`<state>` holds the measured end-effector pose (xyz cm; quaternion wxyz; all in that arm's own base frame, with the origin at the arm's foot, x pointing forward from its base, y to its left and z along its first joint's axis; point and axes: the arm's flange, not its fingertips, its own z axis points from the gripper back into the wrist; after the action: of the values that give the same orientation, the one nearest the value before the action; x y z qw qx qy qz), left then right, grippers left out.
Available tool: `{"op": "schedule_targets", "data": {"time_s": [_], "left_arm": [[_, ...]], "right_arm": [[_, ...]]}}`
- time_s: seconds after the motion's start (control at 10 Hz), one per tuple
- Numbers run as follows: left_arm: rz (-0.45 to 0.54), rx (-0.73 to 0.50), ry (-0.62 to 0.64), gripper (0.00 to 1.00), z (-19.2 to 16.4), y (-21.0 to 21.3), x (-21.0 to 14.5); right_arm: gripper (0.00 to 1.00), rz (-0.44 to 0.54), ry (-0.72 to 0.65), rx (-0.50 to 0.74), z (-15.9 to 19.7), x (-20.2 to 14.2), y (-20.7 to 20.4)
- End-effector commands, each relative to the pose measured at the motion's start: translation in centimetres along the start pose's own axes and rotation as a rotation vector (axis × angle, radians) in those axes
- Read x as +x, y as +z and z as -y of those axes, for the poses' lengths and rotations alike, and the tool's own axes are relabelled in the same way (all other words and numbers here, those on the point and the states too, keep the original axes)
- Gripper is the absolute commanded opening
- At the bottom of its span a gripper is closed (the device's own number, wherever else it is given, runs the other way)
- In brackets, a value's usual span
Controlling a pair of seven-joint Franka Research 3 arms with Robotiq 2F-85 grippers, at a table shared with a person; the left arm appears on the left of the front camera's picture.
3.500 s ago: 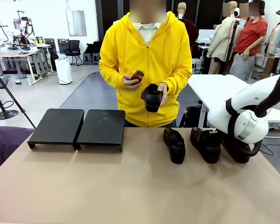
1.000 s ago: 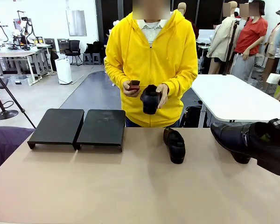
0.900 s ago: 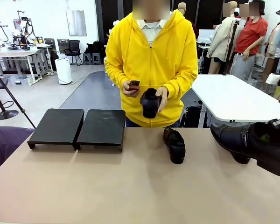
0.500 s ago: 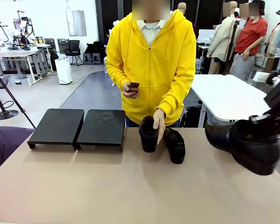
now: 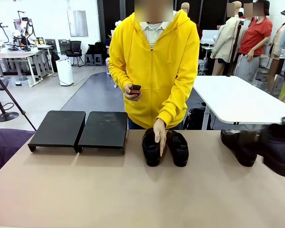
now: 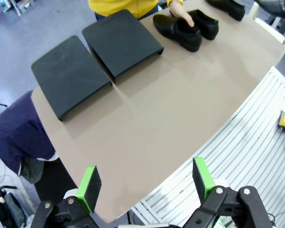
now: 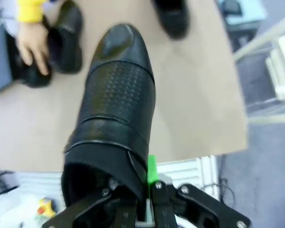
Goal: Organize the shoes by placing them on the stand.
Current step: Pick up one Shoe and place it in the middle of the table.
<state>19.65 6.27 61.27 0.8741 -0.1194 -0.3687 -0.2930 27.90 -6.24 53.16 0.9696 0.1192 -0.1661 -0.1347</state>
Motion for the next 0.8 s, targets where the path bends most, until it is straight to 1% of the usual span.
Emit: {"op": "schedule_targets", "data": {"time_s": [0.0, 0.2, 0.3, 0.4, 0.5, 0.7], "left_arm": [[0.0, -0.011, 0.001, 1.0, 0.2, 0.1, -0.1], [0.0, -0.011, 0.001, 1.0, 0.2, 0.1, -0.1], [0.0, -0.011, 0.001, 1.0, 0.2, 0.1, -0.1], [0.0, -0.011, 0.001, 1.0, 0.2, 0.1, -0.1], [0.0, -0.011, 0.001, 1.0, 0.2, 0.1, -0.1], [0.0, -0.011, 0.001, 1.0, 0.2, 0.1, -0.1]], "right_arm": [[0.0, 0.011, 0.0, -0.004, 0.8, -1.0, -0.3], [0.0, 0.01, 0.018, 0.002, -0.1, -1.1, -0.9], [0.0, 0.02, 0.031, 0.006, -1.2, -1.4, -1.0], [0.0, 0.031, 0.053, 0.011, -3.7, -1.9, -0.9], [0.0, 0.011, 0.094, 0.049, -7.6, -2.7, -0.7], [0.0, -0.015, 0.158, 0.057, -18.0, -5.0, -1.0]]}}
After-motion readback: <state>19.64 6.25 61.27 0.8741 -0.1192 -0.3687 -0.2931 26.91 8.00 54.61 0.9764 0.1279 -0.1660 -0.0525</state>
